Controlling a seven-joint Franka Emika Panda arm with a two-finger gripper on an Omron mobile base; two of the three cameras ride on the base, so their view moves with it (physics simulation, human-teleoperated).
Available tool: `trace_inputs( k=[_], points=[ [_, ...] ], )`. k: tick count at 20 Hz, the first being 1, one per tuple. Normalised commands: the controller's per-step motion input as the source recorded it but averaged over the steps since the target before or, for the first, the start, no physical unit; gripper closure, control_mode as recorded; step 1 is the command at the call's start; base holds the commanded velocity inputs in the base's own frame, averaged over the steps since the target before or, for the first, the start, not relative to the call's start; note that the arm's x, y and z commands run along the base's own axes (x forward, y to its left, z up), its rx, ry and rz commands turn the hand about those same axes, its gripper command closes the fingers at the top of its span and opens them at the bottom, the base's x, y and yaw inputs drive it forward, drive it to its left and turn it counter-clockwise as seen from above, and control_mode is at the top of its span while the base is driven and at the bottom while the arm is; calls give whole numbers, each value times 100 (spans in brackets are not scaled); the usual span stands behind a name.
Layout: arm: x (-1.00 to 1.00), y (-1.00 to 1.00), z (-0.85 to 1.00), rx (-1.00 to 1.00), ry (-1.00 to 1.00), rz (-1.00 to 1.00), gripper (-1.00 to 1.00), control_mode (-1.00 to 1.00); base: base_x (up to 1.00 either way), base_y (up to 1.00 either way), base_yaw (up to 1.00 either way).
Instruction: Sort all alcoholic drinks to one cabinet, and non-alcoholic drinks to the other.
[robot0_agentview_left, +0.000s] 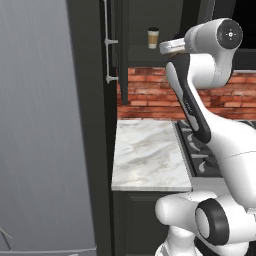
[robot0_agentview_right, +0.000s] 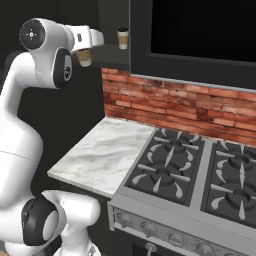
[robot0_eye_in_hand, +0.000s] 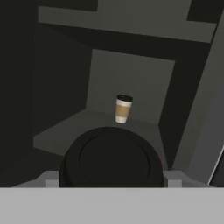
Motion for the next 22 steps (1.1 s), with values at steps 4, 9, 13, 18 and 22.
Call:
trace_inputs(
  k=[4, 9, 13, 18, 22],
  points=[
    [31, 0, 0, 0, 0, 0, 100, -100, 0, 0, 0],
    [35, 0, 0, 0, 0, 0, 100, -100, 0, 0, 0],
    [35, 3, 0, 0, 2, 0, 100, -100, 0, 0, 0],
    [35, 5, 0, 0, 3, 0, 100, -100, 0, 0, 0],
    [34, 3, 0, 0, 3, 0, 100, -100, 0, 0, 0]
  ],
)
